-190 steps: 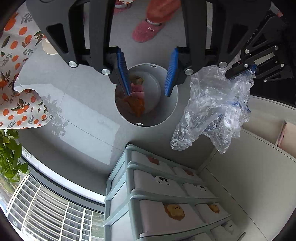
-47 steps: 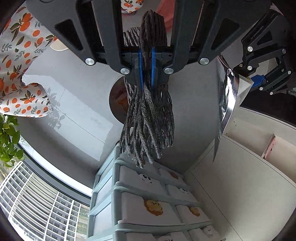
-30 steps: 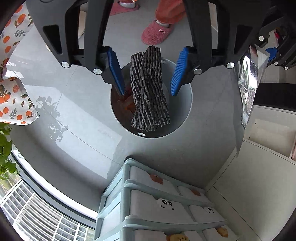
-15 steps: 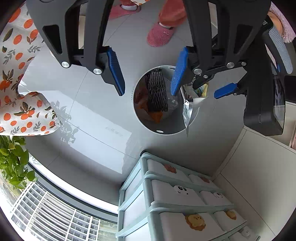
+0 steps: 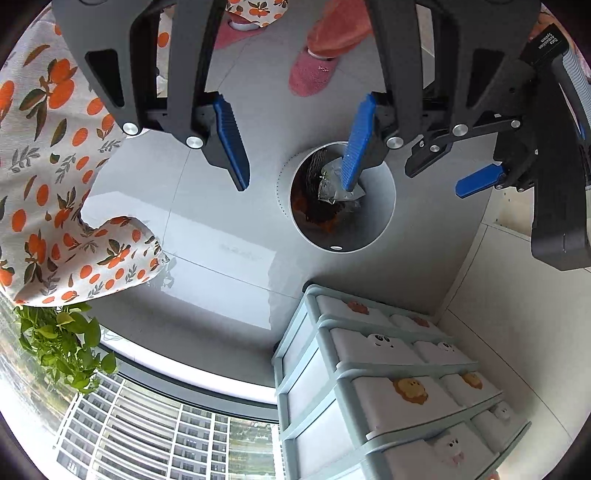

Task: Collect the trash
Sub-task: 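Move both open grippers back toward the table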

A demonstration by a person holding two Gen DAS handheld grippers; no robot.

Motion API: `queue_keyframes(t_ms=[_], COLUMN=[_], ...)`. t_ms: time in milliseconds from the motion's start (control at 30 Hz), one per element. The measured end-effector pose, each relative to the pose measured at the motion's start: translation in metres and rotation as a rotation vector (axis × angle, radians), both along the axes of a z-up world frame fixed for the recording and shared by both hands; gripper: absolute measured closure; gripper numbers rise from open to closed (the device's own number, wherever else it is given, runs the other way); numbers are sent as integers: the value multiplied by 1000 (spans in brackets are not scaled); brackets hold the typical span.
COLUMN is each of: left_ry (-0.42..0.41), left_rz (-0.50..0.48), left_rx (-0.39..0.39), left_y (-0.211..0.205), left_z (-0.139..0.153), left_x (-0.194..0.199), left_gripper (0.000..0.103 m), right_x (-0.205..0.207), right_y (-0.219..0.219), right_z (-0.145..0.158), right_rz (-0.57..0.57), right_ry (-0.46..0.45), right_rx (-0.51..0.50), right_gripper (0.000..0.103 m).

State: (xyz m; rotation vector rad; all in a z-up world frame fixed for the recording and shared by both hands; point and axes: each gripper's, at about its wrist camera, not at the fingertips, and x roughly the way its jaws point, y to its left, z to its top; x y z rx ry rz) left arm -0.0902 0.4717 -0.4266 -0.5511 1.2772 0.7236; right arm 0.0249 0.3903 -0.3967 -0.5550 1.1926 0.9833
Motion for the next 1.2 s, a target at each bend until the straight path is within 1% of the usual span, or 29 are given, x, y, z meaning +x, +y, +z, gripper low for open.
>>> queue_keyframes(t_ms=[167,333,433,567,767,933,1067,1200], left_ry=[-35,-72,-90,-106,-130,-147,-161,-164], left_rz=[-92,-205,-276,-392,-517,-563,-587,-585], left_rx=[28,62,55,75,92,82,94,98], left_y=[-40,-93,-125,-176,-253,-312,-352,-374], left_z=[66,127,154,181,205,210,209,200], left_x=[27,63,84,116,173,225,269,310], left_gripper=[40,40,40,40,40,40,40,40], right_x=[23,49,64,83,119,165,208,248], right_y=[-46,-110,-155,-216,-302,-370,-414,-445], right_z=[55,106,133,160,186,194,193,181], right_rz=[-101,-245,-348,-474,-593,-651,-689,-714], right_ry=[-42,-88,-99,-106,-144,-167,-186,-203], right_rx=[43,60,69,80,79,65,55,35], right_gripper=[53,53,53,47,47,47,47,47])
